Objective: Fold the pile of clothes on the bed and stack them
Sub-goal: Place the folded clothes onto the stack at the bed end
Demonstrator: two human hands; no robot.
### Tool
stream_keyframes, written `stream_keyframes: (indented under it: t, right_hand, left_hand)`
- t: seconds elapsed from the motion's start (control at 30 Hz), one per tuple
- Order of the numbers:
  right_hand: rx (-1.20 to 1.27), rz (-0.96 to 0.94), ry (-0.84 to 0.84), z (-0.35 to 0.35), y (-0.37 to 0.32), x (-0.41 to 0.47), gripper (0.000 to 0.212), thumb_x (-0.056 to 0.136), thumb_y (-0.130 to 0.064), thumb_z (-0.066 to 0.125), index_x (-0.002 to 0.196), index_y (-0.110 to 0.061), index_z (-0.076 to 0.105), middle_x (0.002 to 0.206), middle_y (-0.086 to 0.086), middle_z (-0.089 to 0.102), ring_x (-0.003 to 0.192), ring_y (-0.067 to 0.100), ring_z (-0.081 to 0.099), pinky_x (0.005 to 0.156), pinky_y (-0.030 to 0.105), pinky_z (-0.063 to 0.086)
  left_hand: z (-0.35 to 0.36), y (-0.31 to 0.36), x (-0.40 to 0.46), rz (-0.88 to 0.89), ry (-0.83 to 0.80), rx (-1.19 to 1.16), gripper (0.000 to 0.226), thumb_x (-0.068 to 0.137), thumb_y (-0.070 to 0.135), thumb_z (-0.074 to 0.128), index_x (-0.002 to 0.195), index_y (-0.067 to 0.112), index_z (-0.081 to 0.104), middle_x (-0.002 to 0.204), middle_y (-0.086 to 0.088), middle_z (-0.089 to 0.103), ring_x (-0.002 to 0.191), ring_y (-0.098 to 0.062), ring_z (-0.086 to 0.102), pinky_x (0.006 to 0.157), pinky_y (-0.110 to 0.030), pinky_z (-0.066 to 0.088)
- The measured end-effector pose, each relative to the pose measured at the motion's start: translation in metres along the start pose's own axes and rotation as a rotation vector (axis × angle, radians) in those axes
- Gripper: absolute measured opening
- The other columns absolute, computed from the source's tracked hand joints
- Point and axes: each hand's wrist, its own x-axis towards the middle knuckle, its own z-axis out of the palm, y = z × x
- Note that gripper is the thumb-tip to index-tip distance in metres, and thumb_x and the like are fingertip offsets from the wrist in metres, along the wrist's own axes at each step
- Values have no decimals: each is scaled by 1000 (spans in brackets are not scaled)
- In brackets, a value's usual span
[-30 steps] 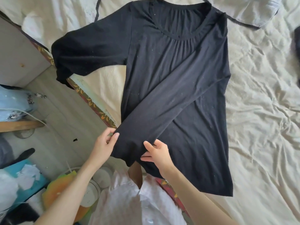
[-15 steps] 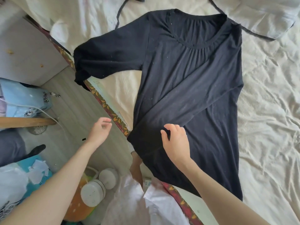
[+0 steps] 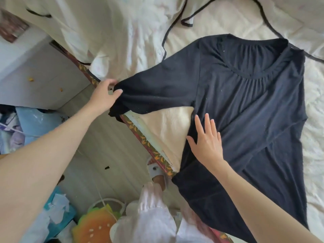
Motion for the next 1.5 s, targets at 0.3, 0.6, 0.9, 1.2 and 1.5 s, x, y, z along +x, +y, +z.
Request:
stream_keyframes:
  t: [0.3,0.6,0.9,1.2,1.5]
  right_hand:
    - [2,45,-34,4,-6,7,70,97,-36,47,152,-22,5,160,8,-6,147,29,-4,115,53,12]
    - [10,29,-43,2,-6,7,70,98,-36,45,152,-22,4,160,8,-7,147,29,-5,115,54,12]
    - [5,-77,-25,-11,15,-17,64,100,-37,39,152,-24,4,160,6,0,147,26,1,118,44,11]
    - [199,48,112,-11,89,-82,58,100,-30,43,151,-20,17,159,4,11,147,21,4,118,38,6]
    - [10,128,-50,23,178,-112,63,99,-44,33,152,-27,4,160,2,-3,147,23,-5,116,47,9]
  left_hand:
    - [-7,-21,21,152,-144,120,27,88,25,64,110,10,61,116,-4,50,106,-17,48,92,-31,37]
    - [-25,-37,-4,85,-119,41,14,90,32,61,77,28,59,85,16,61,87,-7,53,71,-25,38]
    - [-23,71,-72,369,-214,119,15,88,30,62,82,16,59,72,-2,60,68,-14,52,57,-14,36]
    - [98,219,-133,644,-394,93,30,93,31,55,119,18,62,107,5,67,99,-3,57,87,-23,42]
    - [156,153,-126,401,-129,454,44,96,18,49,139,13,42,146,-8,39,137,-25,31,112,-42,28]
